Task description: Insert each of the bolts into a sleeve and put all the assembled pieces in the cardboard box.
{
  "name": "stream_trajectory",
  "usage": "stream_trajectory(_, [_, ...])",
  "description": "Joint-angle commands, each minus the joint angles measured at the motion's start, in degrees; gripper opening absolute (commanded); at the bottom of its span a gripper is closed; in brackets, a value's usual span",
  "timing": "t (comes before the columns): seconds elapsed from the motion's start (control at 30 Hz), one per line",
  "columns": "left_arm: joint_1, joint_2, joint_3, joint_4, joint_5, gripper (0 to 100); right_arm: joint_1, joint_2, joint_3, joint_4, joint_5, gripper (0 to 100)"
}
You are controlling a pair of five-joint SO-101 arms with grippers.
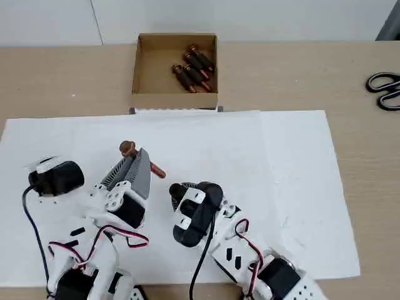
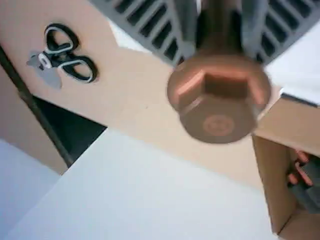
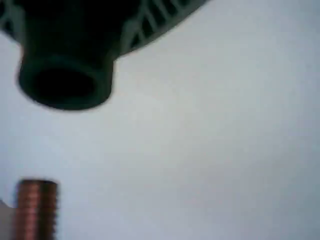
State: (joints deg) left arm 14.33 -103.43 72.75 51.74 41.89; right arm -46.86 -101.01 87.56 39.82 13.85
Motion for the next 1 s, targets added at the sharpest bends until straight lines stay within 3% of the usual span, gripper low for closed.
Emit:
stream_trajectory(0.0, [0.3, -0.7, -0.8, 0.9, 0.2, 1, 2.4, -1.1, 0.5, -0.2, 0.5, 0.2])
stream_trajectory(0.23, [6.4, -0.7, -0.8, 1.1, 0.2, 1, 2.8, -1.2, 1.0, -0.3, 0.6, 0.2])
stream_trajectory(0.97, [6.9, -0.7, 4.6, 0.8, 0.3, 1, 0.0, -1.2, 0.6, -3.8, 0.8, 0.2])
